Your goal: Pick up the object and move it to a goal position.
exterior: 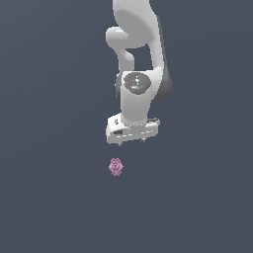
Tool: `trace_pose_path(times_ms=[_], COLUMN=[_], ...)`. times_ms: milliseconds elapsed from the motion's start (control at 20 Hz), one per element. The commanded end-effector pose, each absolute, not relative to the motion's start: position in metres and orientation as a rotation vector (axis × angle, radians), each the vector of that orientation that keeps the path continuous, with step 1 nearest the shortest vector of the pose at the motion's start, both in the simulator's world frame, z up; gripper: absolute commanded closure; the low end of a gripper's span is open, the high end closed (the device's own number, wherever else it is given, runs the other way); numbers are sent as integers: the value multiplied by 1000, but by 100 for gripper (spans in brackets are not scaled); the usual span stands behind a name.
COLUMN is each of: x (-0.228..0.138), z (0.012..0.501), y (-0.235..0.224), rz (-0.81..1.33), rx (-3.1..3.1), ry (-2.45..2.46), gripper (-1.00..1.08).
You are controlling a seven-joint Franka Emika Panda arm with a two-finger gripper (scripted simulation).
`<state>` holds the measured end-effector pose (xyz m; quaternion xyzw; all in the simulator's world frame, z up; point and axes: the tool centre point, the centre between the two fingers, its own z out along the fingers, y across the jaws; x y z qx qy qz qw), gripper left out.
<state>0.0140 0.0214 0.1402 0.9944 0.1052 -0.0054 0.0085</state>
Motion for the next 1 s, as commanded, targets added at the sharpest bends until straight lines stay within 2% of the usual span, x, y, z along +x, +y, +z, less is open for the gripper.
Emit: trace_pose_path(times_ms=[0,500,950], x=[22,60,79], z=[136,111,95], y=[15,-20,-42], rz=[-16,-9,-2], rx=[3102,3060,3026], ry=[386,679,841], gripper=[-92,-92,-92])
